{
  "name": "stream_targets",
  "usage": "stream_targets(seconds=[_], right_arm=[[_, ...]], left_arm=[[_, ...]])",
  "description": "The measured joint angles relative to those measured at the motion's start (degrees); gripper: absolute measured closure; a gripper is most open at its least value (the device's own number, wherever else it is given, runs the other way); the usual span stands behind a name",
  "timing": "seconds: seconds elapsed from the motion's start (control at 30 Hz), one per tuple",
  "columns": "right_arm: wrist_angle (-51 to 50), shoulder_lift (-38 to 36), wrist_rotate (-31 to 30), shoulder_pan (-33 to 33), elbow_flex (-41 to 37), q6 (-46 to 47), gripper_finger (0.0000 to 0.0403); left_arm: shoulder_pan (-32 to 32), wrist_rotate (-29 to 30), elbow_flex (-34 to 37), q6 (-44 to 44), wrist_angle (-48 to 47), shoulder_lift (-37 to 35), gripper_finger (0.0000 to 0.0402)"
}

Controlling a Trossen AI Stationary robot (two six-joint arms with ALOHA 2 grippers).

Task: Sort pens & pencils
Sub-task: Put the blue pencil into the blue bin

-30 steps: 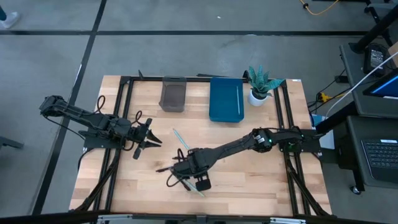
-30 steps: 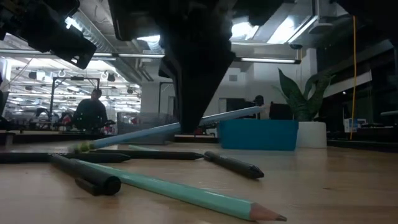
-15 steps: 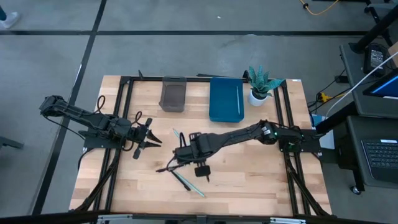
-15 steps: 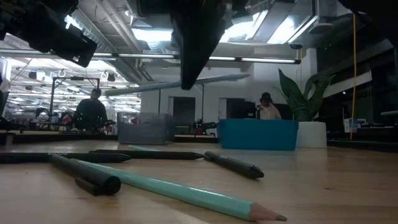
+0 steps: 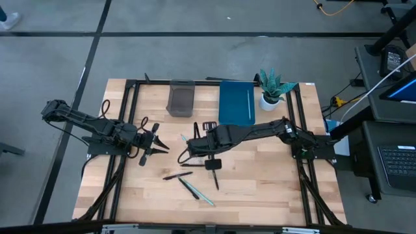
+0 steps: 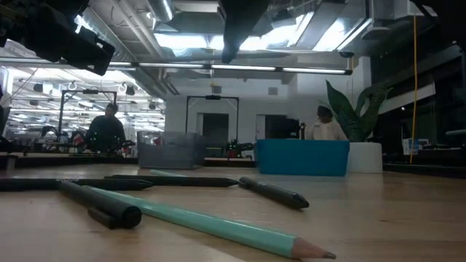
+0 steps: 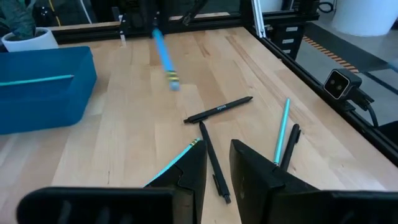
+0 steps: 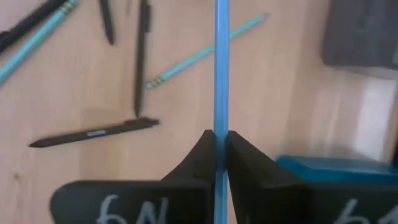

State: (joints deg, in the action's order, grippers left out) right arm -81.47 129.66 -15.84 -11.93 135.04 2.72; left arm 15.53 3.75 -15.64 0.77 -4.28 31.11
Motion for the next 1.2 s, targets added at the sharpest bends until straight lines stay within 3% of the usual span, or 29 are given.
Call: stream_targets(seconds=[0.23,0.8,1.2], right_arm=[[-4.54,-1.07,-2.64,3.66,-0.02,4.41,0.0372],[-8.54,-4.31,-3.6,18.37,-0.07,5.11,0.0381],[-8.56,-4.41,-3.21,25.34,-0.07,4.65,0.0381]], left_arm=[[0.0,0.01,0.0,-1.43,0.86,0.0,0.0337],[-0.02,0.0,0.0,-1.94,0.24,0.0,0.0337],[-0.02,0.0,0.0,-1.92,-0.15,0.0,0.0337]])
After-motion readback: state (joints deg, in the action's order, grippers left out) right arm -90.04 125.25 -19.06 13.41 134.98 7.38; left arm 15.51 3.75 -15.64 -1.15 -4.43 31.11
